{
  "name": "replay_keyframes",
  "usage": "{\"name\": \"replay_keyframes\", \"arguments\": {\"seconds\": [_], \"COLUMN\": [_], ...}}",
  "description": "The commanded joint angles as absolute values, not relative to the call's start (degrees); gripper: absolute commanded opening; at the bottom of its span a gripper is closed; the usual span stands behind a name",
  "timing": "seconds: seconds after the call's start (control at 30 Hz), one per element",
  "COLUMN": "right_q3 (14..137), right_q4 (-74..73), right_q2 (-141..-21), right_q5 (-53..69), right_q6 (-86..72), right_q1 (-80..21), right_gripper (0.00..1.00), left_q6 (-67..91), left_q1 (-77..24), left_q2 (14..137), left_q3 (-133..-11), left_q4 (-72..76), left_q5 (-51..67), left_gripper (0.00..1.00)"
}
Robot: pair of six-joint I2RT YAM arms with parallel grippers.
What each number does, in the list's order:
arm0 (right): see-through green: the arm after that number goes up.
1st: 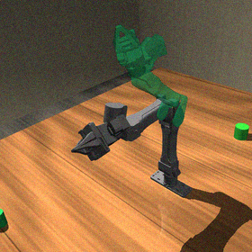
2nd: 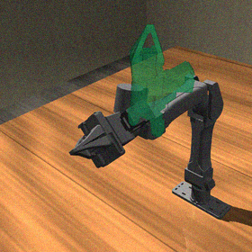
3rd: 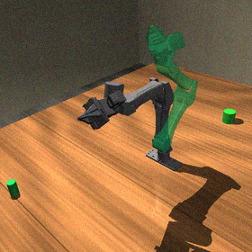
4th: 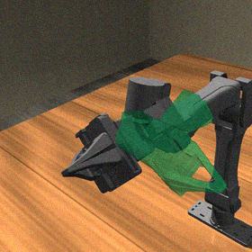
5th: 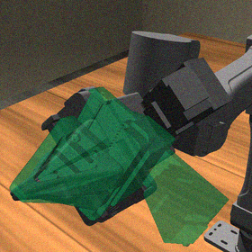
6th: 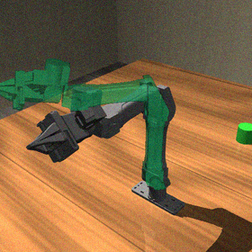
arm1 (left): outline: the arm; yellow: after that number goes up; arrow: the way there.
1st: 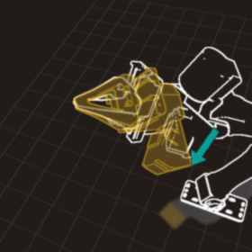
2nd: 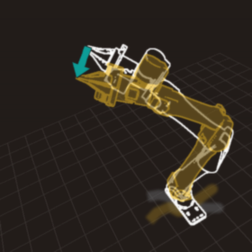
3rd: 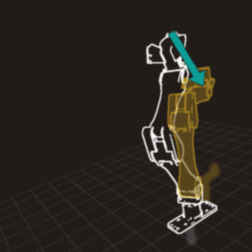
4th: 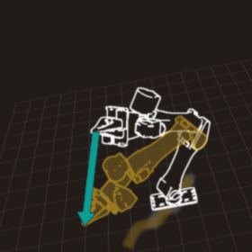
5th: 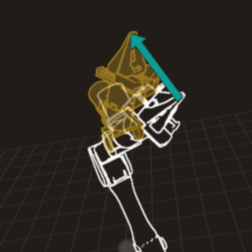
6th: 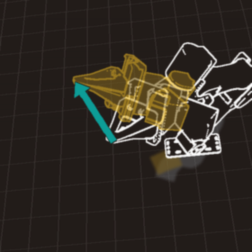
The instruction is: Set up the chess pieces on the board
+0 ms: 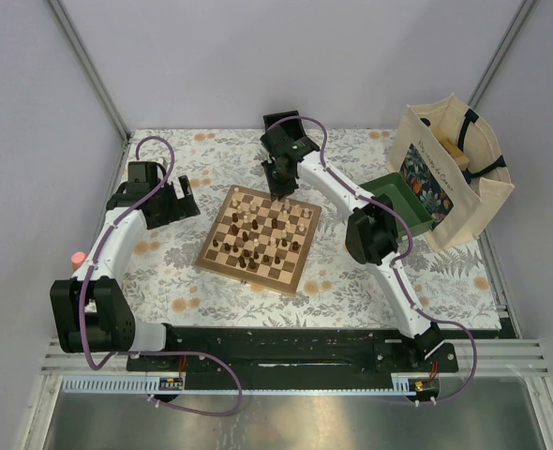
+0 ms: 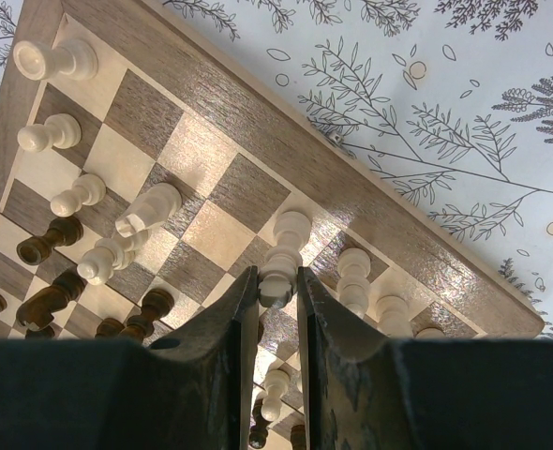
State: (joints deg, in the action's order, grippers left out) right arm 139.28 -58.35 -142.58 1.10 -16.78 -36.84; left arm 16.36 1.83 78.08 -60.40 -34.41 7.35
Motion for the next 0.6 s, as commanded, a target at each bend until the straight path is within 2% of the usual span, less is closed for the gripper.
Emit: {"name": "replay_keyframes", "arguments": {"seconds": [0.0,0.33,0.57], "right_q3": [140.5,139.0,139.0], "right_q4": [-58.3,-58.4,-58.4], "right_q2": [-140.7,-139.9,-140.3], "right_q5": [1.2,0.9,0.5], "right_q6": [-17.1,-16.8,-16.6], "right_q1": [-36.7,-36.9,-36.9], "right_gripper": [0.25,0.22,0.24], "left_q6": [16.3,16.3,16.3], "left_q1": [1.9,2.0,1.9], "left_q2": [77.7,77.7,77.9], "left_q3": [-62.9,-62.8,-62.8], "left_q4": [-33.4,-33.4,-33.4], "left_q5": [8.4,8.4,8.6], "left_gripper": [0.99,0.99,0.99]}}
